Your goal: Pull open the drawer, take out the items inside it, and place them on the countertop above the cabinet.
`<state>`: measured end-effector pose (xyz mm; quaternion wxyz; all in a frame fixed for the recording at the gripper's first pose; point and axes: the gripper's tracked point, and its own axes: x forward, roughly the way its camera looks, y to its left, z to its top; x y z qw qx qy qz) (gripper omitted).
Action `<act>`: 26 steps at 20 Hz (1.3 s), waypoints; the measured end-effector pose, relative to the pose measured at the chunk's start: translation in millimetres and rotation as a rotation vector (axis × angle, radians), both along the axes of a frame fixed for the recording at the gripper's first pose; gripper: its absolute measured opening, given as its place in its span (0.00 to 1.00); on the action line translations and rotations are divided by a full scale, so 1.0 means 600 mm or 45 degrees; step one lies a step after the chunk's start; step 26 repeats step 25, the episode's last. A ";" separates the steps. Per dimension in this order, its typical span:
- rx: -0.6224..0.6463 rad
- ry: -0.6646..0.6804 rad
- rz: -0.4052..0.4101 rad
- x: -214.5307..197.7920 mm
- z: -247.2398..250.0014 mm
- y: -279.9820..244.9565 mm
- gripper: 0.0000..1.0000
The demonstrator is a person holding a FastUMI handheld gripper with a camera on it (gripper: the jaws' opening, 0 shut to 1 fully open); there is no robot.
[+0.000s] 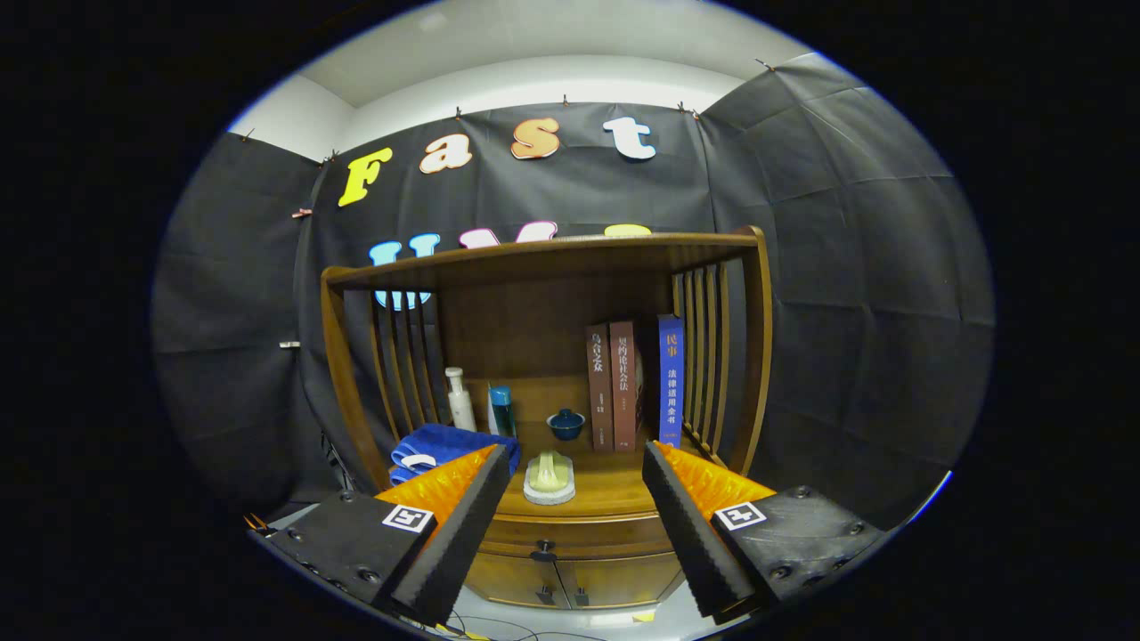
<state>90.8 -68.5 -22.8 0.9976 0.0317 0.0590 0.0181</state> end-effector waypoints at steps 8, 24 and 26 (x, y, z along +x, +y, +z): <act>-0.009 0.061 0.061 -0.019 -0.021 0.016 0.99; 0.008 0.017 0.032 -0.023 0.003 -0.003 0.99; 0.012 0.016 0.032 -0.022 0.003 -0.003 0.99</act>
